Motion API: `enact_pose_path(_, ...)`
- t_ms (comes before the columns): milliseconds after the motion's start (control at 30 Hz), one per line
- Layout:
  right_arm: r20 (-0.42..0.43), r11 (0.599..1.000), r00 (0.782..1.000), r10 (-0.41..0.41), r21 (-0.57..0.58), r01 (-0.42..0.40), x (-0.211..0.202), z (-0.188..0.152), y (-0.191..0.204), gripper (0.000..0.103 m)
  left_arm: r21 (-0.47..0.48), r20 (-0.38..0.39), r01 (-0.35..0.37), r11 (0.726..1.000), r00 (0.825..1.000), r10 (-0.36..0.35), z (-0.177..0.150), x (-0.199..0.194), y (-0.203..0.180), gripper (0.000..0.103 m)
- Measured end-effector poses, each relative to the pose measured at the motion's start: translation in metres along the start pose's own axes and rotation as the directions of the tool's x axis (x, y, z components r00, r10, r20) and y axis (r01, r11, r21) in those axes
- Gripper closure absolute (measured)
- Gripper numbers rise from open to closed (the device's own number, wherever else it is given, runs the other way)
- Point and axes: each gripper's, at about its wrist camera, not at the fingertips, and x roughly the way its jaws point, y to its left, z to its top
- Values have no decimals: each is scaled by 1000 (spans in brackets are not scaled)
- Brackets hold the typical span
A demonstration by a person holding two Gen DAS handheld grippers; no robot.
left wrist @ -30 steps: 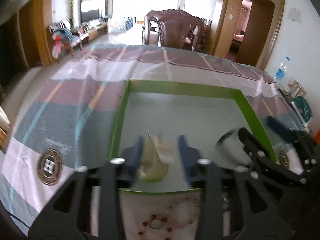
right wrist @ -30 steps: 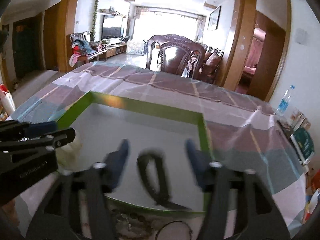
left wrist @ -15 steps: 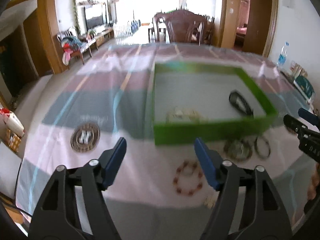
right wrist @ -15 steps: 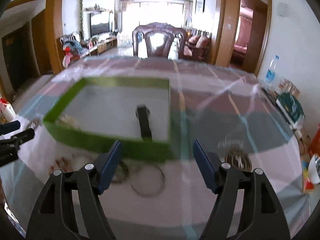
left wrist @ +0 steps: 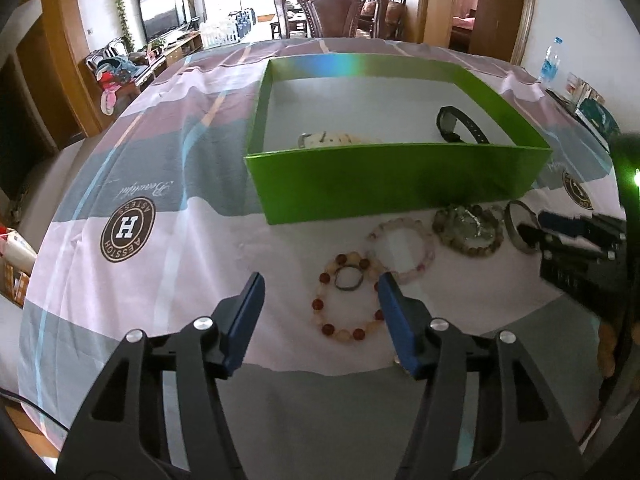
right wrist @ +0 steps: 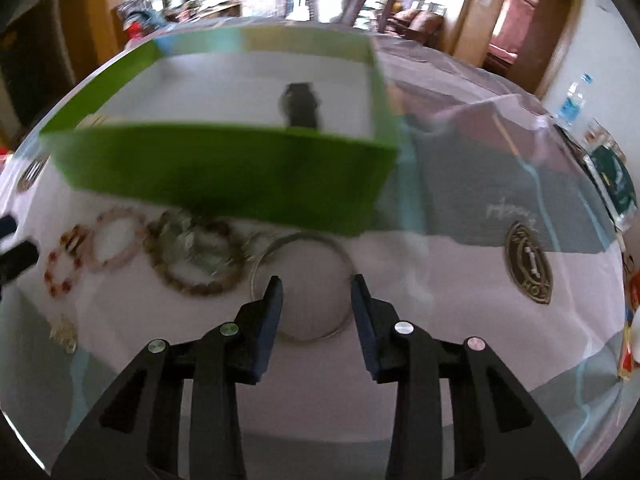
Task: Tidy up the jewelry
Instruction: 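Grasp the gold flower brooch with the left gripper while the right gripper grasps the silver bangle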
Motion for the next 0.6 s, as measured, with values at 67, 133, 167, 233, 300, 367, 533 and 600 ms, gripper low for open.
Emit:
enact_pose_path(67, -3, 999, 1000, 15, -37, -15, -6, -8, 10, 65, -9, 0, -3, 1000, 1000, 3, -1, 0, 3, 38)
enact_pose_path(133, -18, 993, 996, 93, -74, -94, -16, -16, 18, 66, -13, -3, -3, 1000, 1000, 3, -2, -1, 5, 38)
enact_pose_path(167, -20, 988, 992, 127, -88, -128, -22, -20, 22, 65, -13, -4, -2, 1000, 1000, 2, -3, -1, 5, 38)
enact_pose_path(233, 0, 979, 985, 173, -111, -172, -37, -25, 27, 65, -7, -7, -2, 1000, 1000, 2, -4, -1, 5, 37)
enact_pose_path(300, 33, 985, 990, 140, -103, -136, -47, -26, 25, 65, 3, -10, 0, 1000, 1000, 1, -6, -1, 3, 37)
enact_pose_path(367, 55, 993, 994, 90, -78, -86, -52, -26, 21, 64, 16, -15, 7, 1000, 1000, -7, -8, -1, -1, 36)
enact_pose_path(533, 49, 995, 994, 94, -21, -93, -51, -30, 8, 45, 59, -25, 30, 998, 999, -29, -20, -8, -12, 33)
enact_pose_path(600, 46, 994, 993, 107, -18, -106, -52, -34, 10, 45, 91, -30, 43, 995, 999, -40, -28, -12, -21, 33)
